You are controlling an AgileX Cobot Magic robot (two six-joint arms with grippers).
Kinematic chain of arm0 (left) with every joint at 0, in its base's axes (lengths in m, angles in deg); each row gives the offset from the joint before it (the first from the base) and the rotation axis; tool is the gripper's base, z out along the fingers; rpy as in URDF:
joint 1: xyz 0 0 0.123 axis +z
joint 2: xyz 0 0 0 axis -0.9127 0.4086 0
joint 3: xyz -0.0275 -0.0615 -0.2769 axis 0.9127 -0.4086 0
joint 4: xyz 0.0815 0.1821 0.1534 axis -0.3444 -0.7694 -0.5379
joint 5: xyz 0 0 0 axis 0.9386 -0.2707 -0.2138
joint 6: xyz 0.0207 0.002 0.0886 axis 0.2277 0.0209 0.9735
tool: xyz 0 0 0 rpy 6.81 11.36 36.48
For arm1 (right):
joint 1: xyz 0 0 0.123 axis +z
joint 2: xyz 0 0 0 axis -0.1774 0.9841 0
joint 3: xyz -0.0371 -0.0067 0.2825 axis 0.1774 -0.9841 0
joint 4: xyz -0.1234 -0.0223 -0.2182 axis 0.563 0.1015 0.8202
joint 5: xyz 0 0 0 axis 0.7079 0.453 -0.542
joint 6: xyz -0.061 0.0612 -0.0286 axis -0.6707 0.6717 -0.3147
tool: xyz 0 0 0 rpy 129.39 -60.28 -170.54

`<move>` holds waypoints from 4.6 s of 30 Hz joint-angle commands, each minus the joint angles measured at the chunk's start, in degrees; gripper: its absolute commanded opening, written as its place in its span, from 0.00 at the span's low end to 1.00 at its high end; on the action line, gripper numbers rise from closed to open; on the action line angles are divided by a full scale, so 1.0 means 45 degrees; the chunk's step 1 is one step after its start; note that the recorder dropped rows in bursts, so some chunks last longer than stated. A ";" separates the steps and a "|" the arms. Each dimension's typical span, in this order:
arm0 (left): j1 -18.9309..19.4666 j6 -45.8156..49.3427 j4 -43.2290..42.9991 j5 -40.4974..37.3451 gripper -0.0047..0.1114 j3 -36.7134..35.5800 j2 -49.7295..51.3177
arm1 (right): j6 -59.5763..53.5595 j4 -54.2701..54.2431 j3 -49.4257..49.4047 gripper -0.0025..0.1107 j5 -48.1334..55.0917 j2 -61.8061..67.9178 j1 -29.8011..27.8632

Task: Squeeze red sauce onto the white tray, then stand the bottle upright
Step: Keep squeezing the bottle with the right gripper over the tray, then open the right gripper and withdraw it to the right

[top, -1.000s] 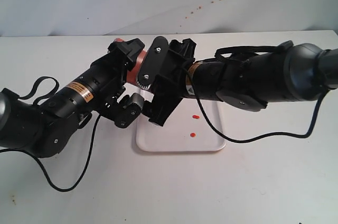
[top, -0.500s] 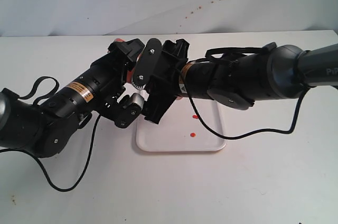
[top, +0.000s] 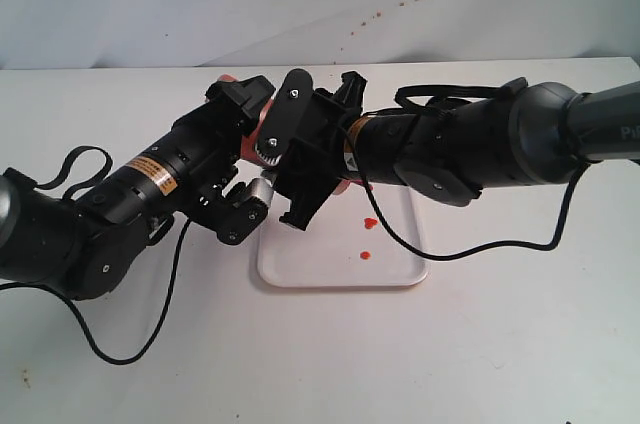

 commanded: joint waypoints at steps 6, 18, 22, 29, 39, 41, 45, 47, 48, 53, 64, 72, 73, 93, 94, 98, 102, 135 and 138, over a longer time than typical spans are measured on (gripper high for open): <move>-0.0019 -0.0186 0.0252 0.0787 0.04 0.0052 -0.0130 | -0.0081 -0.0108 0.0076 0.02 0.0214 -0.0003 -0.0122; -0.0019 -0.0186 0.0252 0.0787 0.04 0.0052 -0.0130 | -0.0104 -0.0108 0.0076 0.02 0.0214 -0.0003 -0.0122; -0.0019 -0.0186 0.0252 0.0787 0.04 0.0052 -0.0130 | -0.0104 -0.0108 0.0076 0.02 0.0214 -0.0003 -0.0122; -0.0019 -0.0186 0.0252 0.0787 0.04 0.0052 -0.0130 | -0.0888 0.0324 0.0076 0.54 0.0654 -0.0003 -0.0122; -0.0019 -0.0186 0.0252 0.0787 0.04 0.0052 -0.0130 | -0.0842 -0.0257 0.0076 0.95 0.0205 0.0018 -0.0122; -0.0019 -0.0209 0.0252 0.0787 0.04 0.0052 -0.0130 | -0.0842 -0.0257 0.0076 0.95 0.0204 0.0018 -0.0122; -0.0019 -0.0209 0.0252 0.0787 0.04 0.0052 -0.0130 | -0.0842 -0.0257 0.0076 0.95 0.0204 0.0018 -0.0122; -0.0019 -0.0209 0.0252 0.0787 0.04 0.0052 -0.0130 | -0.0842 -0.0408 0.0076 0.93 0.0073 0.0018 -0.0122; -0.0019 -0.0209 0.0252 0.0787 0.04 0.0052 -0.0130 | -0.0842 -0.0525 0.0076 0.92 -0.0046 0.0018 -0.0122; -0.0019 -0.0209 0.0252 0.0787 0.04 0.0052 -0.0130 | -0.0842 -0.0982 0.0076 0.48 -0.0139 0.0018 -0.0122; -0.0019 -0.0233 0.0252 0.0787 0.04 0.0052 -0.0130 | -0.0832 -0.1034 0.0076 0.02 0.0207 0.0018 -0.0122; -0.0019 -0.0233 0.0252 0.0787 0.04 0.0052 -0.0130 | -0.0832 -0.1034 0.0076 0.02 0.0207 0.0018 -0.0122; -0.0019 -0.0233 0.0252 0.0787 0.04 0.0052 -0.0130 | -0.0832 -0.1034 0.0076 0.02 0.0207 0.0018 -0.0122; -0.0019 -0.0233 0.0252 0.0787 0.04 0.0052 -0.0130 | -0.0885 -0.1034 0.0076 0.02 0.0207 0.0018 -0.0122; -0.0019 -0.0233 0.0252 0.0787 0.04 0.0052 -0.0130 | -0.0989 -0.1016 0.0076 0.02 0.0207 0.0018 -0.0122; -0.0019 -0.0233 0.0252 0.0787 0.04 0.0052 -0.0130 | -0.1079 -0.0682 0.0076 0.10 0.0207 0.0018 -0.0122; -0.0019 -0.0233 0.0252 0.0787 0.04 0.0052 -0.0130 | -0.1137 -0.0682 0.0076 0.37 0.0207 0.0018 -0.0122; -0.0019 -0.0235 0.0379 0.0708 0.04 0.0052 -0.0130 | -0.0504 -0.3840 0.0076 0.92 0.5021 -0.3240 -0.0122; -0.0019 -0.0235 0.0379 0.0708 0.04 0.0052 -0.0130 | 0.0059 -0.3840 0.0076 0.89 0.5517 -0.4093 -0.0122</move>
